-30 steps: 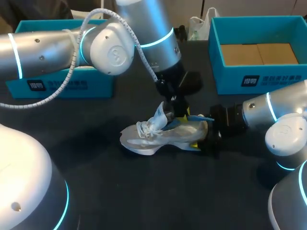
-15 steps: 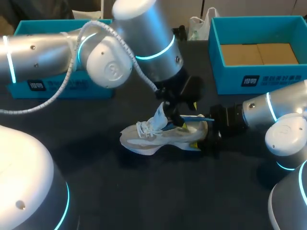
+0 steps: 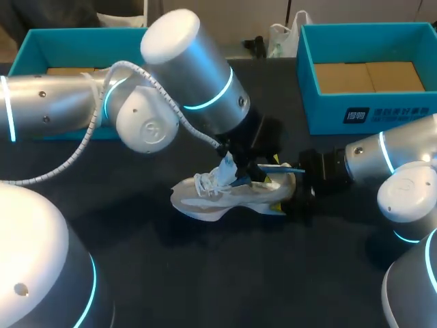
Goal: Take the shoe out of the shoebox, open the shoe tongue, remove and reinsert the insole, then place the shoe into the shoebox
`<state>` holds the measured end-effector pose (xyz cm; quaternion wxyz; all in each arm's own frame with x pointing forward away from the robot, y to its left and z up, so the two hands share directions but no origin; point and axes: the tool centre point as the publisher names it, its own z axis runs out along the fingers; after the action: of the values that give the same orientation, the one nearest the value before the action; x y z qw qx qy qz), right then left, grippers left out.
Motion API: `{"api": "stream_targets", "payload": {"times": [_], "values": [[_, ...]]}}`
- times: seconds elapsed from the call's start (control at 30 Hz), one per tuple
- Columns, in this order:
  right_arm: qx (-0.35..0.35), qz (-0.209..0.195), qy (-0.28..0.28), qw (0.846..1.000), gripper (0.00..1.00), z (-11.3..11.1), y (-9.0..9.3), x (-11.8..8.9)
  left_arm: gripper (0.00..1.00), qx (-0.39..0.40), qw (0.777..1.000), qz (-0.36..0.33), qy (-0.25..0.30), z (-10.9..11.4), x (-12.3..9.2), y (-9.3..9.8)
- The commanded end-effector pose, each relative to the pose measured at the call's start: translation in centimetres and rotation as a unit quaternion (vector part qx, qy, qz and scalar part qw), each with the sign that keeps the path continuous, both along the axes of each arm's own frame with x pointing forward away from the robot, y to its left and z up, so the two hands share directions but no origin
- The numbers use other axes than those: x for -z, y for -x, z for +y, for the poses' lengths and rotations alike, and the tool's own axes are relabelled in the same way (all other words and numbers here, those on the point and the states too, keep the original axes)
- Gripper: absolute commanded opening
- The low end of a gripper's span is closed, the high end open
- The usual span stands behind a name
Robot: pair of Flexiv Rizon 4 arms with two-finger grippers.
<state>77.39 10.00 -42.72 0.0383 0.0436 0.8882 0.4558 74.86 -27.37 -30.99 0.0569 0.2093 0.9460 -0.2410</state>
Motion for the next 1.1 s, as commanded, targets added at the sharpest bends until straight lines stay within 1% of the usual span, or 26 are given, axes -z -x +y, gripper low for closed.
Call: {"api": "stream_targets", "payload": {"times": [0.03, 0.07, 0.13, 0.2, 0.23, 0.27, 0.3, 0.4, 0.53, 0.63, 0.73, 1.0, 1.1], "values": [[0.000, 0.000, 0.003, 1.000, 0.00, 0.2, -0.1, 0.4, 0.45, -0.001, 1.000, 0.006, 0.003, -0.4, 0.7, -0.4], [0.000, 0.000, 0.003, 1.000, 0.00, 0.2, -0.1, 0.4, 0.41, -0.001, 1.000, 0.007, 0.004, -0.4, 0.7, -0.5], [0.000, 0.000, 0.003, 1.000, 0.00, 0.2, -0.1, 0.4, 0.38, -0.001, 1.000, 0.014, 0.007, -0.4, 0.7, -0.6], [0.000, 0.000, 0.003, 1.000, 0.00, 0.2, -0.1, 0.4, 0.30, 0.000, 1.000, 0.016, 0.007, -0.6, 0.8, -0.7], [0.000, 0.000, 0.003, 1.000, 0.00, 0.2, -0.1, 0.4, 0.15, 0.000, 1.000, 0.018, 0.008, -0.6, 0.8, -0.7], [0.000, 0.000, 0.003, 1.000, 0.00, 0.2, -0.1, 0.4, 0.05, 0.001, 1.000, 0.018, 0.008, -0.6, 0.8, -0.7], [0.000, 0.000, 0.003, 1.000, 0.00, 0.2, -0.1, 0.4, 0.00, 0.002, 1.000, 0.019, 0.007, -0.7, 0.8, -0.7], [0.000, 0.000, 0.003, 1.000, 0.00, 0.2, -0.1, 0.4, 0.00, 0.011, 1.000, 0.027, 0.007, -0.5, 0.8, -0.6], [0.000, 0.000, 0.003, 1.000, 0.00, 0.2, -0.1, 0.4, 0.00, 0.028, 0.999, 0.039, 0.013, 0.1, -0.2, -0.4], [0.000, 0.000, 0.003, 1.000, 0.00, 0.2, -0.1, 0.4, 0.00, 0.040, 0.997, 0.052, 0.027, 0.4, -1.6, -0.5], [0.000, 0.000, 0.003, 1.000, 0.00, 0.2, -0.1, 0.4, 0.00, 0.043, 0.998, 0.041, 0.037, 0.4, -3.3, -0.4], [0.000, 0.000, 0.003, 1.000, 0.00, 0.2, -0.1, 0.4, 0.00, 0.045, 0.995, 0.032, 0.084, -0.9, -7.1, 0.1], [0.000, 0.000, 0.003, 1.000, 0.00, 0.2, -0.1, 0.4, 0.00, 0.049, 0.993, 0.030, 0.106, -1.5, -9.0, 0.6]]}}
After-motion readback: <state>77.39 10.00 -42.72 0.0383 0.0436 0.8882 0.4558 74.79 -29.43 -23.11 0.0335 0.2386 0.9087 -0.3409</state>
